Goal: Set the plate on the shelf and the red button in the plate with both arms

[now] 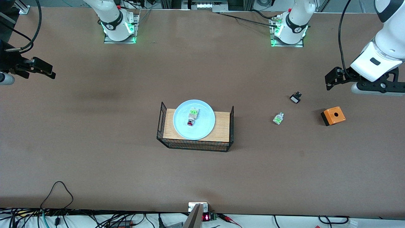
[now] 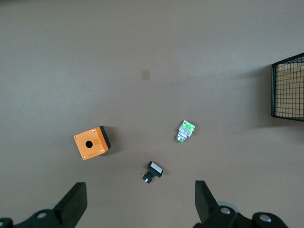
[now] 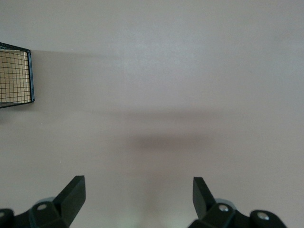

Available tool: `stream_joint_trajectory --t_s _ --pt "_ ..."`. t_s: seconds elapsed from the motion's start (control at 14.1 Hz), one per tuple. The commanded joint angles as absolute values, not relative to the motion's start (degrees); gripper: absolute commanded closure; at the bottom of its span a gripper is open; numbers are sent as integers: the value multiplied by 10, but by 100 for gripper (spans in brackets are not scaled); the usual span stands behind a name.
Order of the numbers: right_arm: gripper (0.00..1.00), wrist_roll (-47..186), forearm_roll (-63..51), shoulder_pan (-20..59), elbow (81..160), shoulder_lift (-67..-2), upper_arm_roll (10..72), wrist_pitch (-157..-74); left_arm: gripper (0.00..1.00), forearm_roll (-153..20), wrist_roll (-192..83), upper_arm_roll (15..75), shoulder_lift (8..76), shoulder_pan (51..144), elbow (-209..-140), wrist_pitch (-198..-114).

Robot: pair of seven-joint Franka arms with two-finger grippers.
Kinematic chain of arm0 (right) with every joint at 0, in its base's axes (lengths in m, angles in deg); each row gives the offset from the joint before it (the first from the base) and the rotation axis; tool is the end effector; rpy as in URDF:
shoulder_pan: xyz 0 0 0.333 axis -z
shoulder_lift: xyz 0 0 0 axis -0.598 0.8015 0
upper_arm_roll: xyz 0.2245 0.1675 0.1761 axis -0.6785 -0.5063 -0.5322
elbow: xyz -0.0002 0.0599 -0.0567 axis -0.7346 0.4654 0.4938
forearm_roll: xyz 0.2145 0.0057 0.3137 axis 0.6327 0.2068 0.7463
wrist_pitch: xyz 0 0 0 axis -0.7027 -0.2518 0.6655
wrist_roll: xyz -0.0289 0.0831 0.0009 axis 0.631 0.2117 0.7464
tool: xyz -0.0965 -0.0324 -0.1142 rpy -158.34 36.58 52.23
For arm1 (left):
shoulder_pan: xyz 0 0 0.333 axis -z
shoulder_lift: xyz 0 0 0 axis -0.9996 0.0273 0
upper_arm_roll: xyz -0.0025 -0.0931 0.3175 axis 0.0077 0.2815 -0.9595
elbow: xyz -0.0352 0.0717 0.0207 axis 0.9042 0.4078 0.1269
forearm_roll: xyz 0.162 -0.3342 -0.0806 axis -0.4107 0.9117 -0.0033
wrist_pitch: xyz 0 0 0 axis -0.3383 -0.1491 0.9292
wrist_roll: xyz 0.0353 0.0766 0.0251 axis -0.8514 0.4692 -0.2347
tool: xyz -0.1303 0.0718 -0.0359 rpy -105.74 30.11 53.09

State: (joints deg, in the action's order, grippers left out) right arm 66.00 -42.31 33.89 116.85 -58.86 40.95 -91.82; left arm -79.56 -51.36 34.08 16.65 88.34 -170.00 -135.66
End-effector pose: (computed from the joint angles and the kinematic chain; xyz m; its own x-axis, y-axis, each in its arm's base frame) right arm 0.5326 -0.0204 0.5615 0.9986 -0.0153 -0.0507 -0.0163 -0.9997 -0.0204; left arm 0.5502 -0.0596 0.5620 0.9965 -0.0780 0.0313 -0.0758 -0.9949 -0.0666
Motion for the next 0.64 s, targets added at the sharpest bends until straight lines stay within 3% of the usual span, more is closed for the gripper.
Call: stream_joint_trajectory --t_s 0.0,0.57 --pt "0 664 -430 340 1161 -591 407 -908 0 -786 -502 309 128 917 -1743 -1349" --pt "0 664 -430 340 1161 -591 406 -908 0 -787 -495 282 126 927 -1746 -1344"
